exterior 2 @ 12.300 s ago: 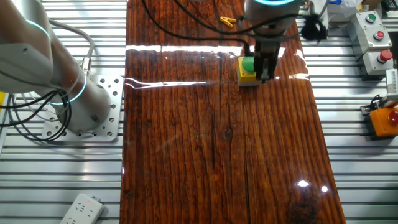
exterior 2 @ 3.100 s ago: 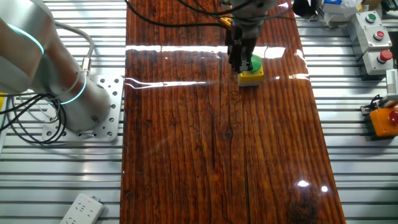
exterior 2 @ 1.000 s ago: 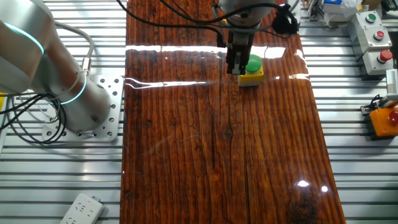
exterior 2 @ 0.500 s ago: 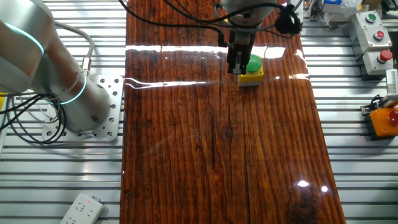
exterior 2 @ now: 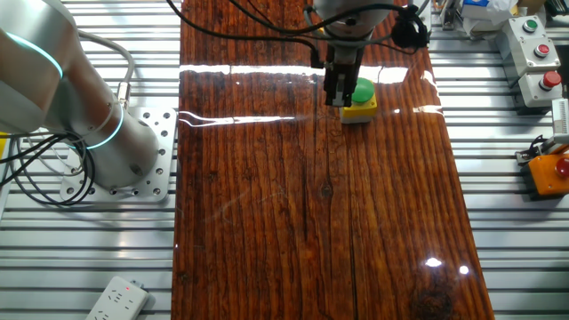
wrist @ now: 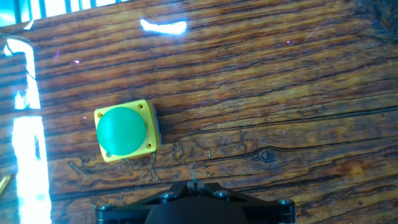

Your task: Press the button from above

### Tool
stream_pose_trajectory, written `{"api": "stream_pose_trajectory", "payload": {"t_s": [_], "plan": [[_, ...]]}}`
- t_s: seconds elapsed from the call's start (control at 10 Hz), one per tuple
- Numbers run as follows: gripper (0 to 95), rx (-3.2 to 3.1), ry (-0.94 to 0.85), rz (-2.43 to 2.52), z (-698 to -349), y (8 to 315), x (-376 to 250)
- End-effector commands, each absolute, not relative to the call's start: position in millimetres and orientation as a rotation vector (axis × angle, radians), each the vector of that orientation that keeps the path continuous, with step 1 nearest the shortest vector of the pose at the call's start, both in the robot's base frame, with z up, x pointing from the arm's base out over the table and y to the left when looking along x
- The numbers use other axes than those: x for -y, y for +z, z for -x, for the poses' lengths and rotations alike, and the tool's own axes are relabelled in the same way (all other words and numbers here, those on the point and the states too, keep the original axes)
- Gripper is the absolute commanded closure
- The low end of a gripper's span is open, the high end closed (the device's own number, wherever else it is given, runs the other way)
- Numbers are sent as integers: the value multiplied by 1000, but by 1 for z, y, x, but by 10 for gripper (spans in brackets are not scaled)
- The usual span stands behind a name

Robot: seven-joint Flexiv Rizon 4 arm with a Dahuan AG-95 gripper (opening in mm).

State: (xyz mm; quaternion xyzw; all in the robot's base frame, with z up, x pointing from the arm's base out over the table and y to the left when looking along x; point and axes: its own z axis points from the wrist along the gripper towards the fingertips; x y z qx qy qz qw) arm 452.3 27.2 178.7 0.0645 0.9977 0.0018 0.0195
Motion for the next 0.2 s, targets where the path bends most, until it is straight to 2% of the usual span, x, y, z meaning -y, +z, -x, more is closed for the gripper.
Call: {"api": "stream_pose_trajectory", "payload": {"t_s": [0.1,0.2], "plan": [[950,-3095,8,-198,-451,180,-27],[950,-3095,7,-198,-451,180,-27]]}}
